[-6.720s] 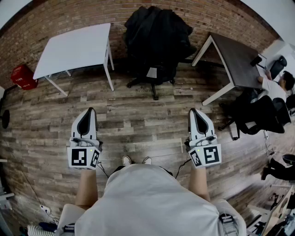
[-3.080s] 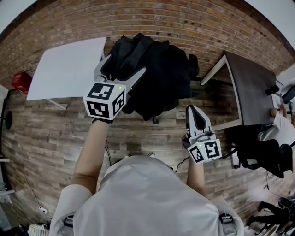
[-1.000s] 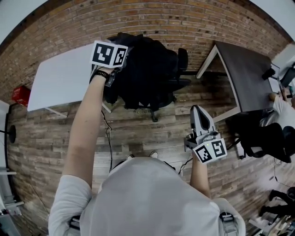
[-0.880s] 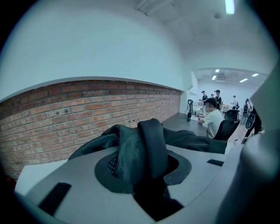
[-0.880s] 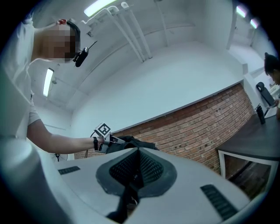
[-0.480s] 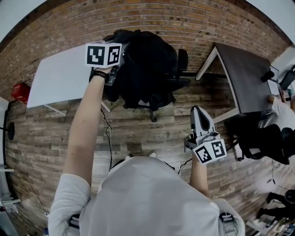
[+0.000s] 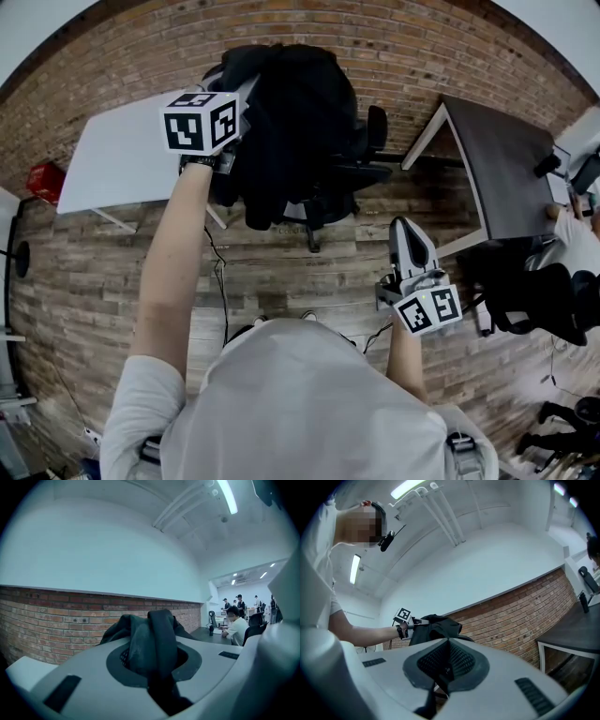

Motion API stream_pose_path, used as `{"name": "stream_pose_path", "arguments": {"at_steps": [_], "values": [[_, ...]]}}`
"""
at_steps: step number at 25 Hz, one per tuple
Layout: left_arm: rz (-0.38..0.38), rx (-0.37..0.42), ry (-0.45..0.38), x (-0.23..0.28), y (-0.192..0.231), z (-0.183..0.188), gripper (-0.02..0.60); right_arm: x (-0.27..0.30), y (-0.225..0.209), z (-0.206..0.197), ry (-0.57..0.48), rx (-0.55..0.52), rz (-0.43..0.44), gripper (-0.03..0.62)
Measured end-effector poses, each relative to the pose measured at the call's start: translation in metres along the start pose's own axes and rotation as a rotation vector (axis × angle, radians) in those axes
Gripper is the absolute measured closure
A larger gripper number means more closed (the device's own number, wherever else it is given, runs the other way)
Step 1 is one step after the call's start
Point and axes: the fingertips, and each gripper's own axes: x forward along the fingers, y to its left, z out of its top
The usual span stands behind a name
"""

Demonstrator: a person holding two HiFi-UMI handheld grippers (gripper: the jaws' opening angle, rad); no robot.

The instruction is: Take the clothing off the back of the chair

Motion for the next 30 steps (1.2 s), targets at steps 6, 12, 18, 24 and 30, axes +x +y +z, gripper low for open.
{"name": "stream_pose_path", "arguments": {"at_steps": [6, 12, 18, 24, 30], "values": [[-0.002, -0.005, -0.053, -0.007, -0.001, 0.012, 0.495, 0.010, 0.002, -0.001, 0.003, 0.000, 0.022, 0.576], [-0.006, -0.024, -0.065, -0.005, 0.001, 0.014, 0.495, 0.016, 0.001, -0.003, 0.014, -0.011, 0.025, 0.576], [-0.027, -0.017, -0.083, -0.005, -0.003, 0.020, 0.495, 0.022, 0.006, -0.004, 0.023, -0.021, 0.023, 0.576], [-0.070, -0.032, -0.118, -0.015, 0.001, 0.033, 0.495, 0.030, 0.024, -0.006, 0.028, -0.032, 0.015, 0.576], [-0.113, -0.020, -0.145, -0.026, 0.005, 0.050, 0.495, 0.037, 0.045, -0.004, 0.026, -0.051, 0.003, 0.576]]}}
